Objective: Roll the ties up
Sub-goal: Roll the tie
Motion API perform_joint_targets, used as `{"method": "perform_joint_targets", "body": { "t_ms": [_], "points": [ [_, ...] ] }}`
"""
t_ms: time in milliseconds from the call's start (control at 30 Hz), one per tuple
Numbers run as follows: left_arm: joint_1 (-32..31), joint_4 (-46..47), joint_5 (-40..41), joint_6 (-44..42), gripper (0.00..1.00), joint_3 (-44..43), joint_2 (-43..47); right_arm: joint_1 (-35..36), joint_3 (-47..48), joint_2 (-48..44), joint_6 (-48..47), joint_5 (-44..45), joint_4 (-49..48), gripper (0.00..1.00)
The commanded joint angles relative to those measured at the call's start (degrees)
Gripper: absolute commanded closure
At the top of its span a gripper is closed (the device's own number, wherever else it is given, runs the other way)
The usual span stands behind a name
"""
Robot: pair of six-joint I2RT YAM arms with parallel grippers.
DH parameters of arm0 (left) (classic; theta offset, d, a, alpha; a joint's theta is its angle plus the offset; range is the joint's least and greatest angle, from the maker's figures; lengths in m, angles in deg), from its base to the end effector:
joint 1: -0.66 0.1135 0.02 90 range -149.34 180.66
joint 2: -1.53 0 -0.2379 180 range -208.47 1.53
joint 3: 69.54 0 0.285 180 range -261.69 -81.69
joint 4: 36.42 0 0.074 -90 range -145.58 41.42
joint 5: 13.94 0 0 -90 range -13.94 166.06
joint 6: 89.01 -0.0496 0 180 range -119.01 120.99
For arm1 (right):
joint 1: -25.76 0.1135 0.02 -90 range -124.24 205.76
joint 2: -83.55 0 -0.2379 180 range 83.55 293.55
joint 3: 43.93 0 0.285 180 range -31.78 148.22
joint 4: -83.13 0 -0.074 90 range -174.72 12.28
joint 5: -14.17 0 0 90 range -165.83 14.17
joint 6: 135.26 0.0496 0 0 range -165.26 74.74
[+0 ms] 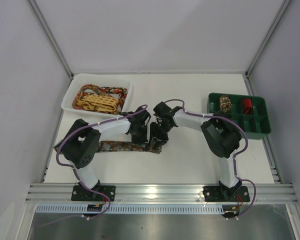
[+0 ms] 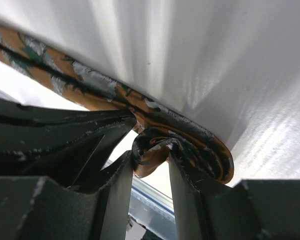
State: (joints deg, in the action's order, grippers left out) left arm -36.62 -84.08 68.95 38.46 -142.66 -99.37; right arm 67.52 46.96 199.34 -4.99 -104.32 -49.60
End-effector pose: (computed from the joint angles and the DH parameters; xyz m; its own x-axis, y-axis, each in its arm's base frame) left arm 0.2733 -0.2157 0.0950 -0.9919 -0.0036 -0.1266 0.0282 0.9683 -0.2480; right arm 0.2961 0.2961 0.0958 -0.9906 -0.1229 0.0599 -0.0708 0.8358 0.5444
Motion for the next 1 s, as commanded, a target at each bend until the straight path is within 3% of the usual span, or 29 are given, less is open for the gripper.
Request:
{"method": "perform_joint_targets", "body": {
  "t_ms": [0, 267, 400, 533, 967],
  "points": [
    [1.50, -0.70, -0.71, -0.21, 0.99, 1.12, 3.07, 0.43, -2.80, -2.05, -0.19, -2.00, -4.86, 0.59],
    [4.40, 0.09, -6.24, 0.67, 0.99, 1.03, 5.36, -0.09, -5.88, -3.63, -1.33, -4.64, -11.02, 0.61],
    [4.67, 0.09, -8.26, 0.93, 0.99, 0.24, 5.37, -0.62, -7.63, -5.65, -1.69, -6.31, -13.49, 0.54],
    [5.11, 0.53, -8.88, 1.20, 0.99, 0.59, 5.63, -1.15, -8.95, -7.59, -0.99, -7.54, -14.89, 0.54],
    [5.72, -1.32, -8.27, 2.25, 0.99, -1.61, 7.65, -1.33, -11.06, -7.59, -1.42, -8.42, -15.87, 0.64]
  ]
}}
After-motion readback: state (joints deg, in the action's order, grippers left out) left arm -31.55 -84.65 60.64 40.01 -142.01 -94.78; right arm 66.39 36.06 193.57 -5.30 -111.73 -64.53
